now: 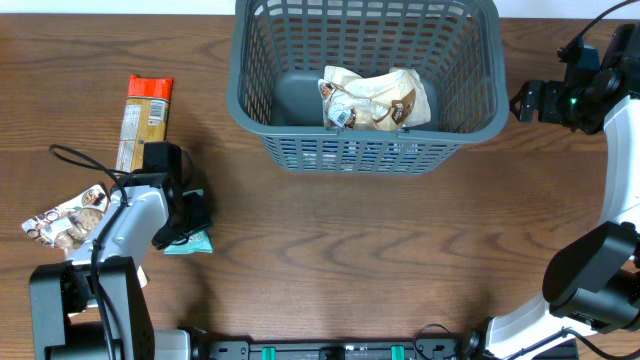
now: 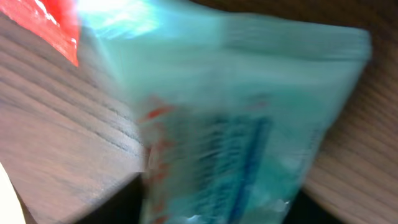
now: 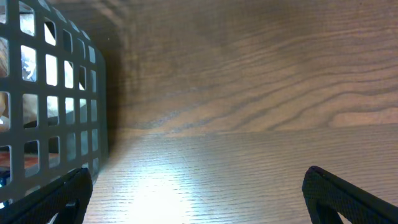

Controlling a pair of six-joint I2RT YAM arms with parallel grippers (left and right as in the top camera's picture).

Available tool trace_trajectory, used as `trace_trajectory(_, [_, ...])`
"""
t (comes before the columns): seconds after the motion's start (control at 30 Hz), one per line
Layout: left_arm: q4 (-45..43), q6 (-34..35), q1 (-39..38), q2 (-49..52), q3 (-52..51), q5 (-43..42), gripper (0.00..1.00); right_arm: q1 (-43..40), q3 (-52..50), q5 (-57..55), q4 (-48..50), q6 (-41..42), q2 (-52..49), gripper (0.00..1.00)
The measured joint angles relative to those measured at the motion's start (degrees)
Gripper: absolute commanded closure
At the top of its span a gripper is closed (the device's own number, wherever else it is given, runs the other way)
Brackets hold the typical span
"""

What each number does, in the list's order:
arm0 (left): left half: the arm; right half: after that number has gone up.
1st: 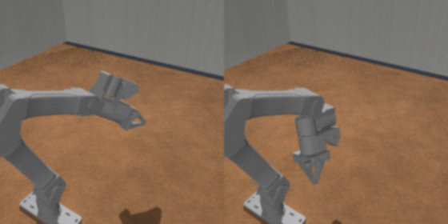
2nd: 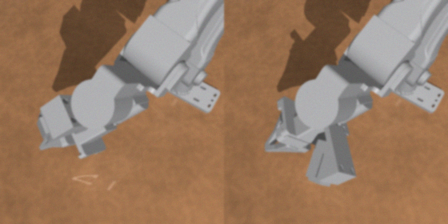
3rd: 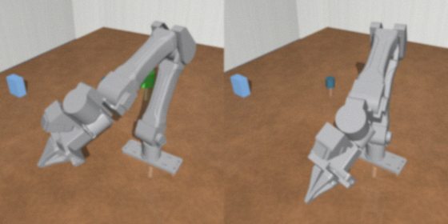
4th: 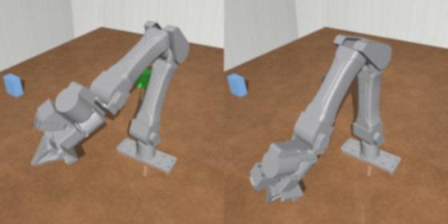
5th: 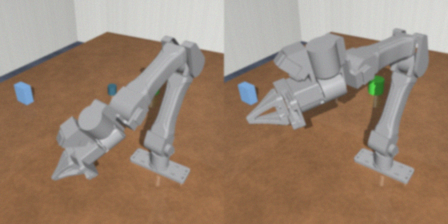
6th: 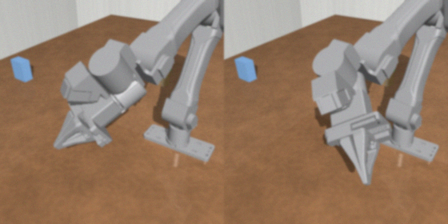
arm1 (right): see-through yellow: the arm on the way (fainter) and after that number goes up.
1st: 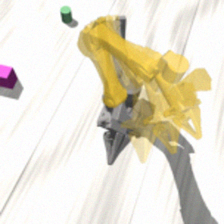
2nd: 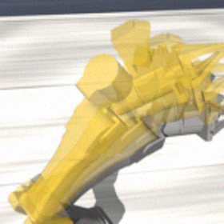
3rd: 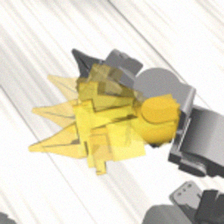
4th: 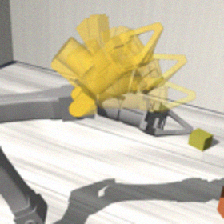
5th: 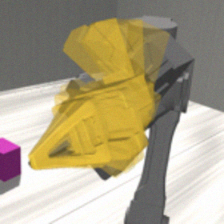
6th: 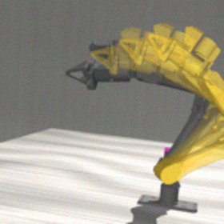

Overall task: Pack container
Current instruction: 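Grasp the teal wrapped snack with the left gripper and lift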

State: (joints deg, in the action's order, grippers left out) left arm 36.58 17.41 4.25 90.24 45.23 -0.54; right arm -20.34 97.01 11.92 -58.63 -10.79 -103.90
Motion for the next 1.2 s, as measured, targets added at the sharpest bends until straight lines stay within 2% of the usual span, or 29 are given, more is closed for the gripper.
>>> trace_trajectory(0.17, [-0.7,0.4,0.0,0.0,0.0,0.3,0.77,0.0,0.0,0.0,-0.5,0.0,0.0,0.01])
trace_trajectory(0.3, [-0.8,0.5,0.0,0.0,0.0,0.4,0.94,0.0,0.0,0.0,-0.5,0.0,0.0,0.01])
trace_trajectory(0.6, [5.0,-0.2,-0.3,-1.9,2.6,-1.9,0.94,0.0,0.0,0.0,-0.6,0.0,0.0,0.01])
trace_trajectory(0.73, [8.5,-2.8,-0.6,-6.9,11.0,-2.1,0.94,0.0,0.0,0.0,-0.6,0.0,0.0,0.01])
trace_trajectory(0.93, [12.5,-6.6,-1.8,-11.5,30.8,-1.9,0.94,0.0,0.0,0.0,-0.7,0.0,0.0,0.01])
trace_trajectory(1.2, [13.8,-14.0,-10.3,-6.5,54.5,-0.6,0.94,0.0,0.0,0.0,-0.7,0.0,0.0,0.01])
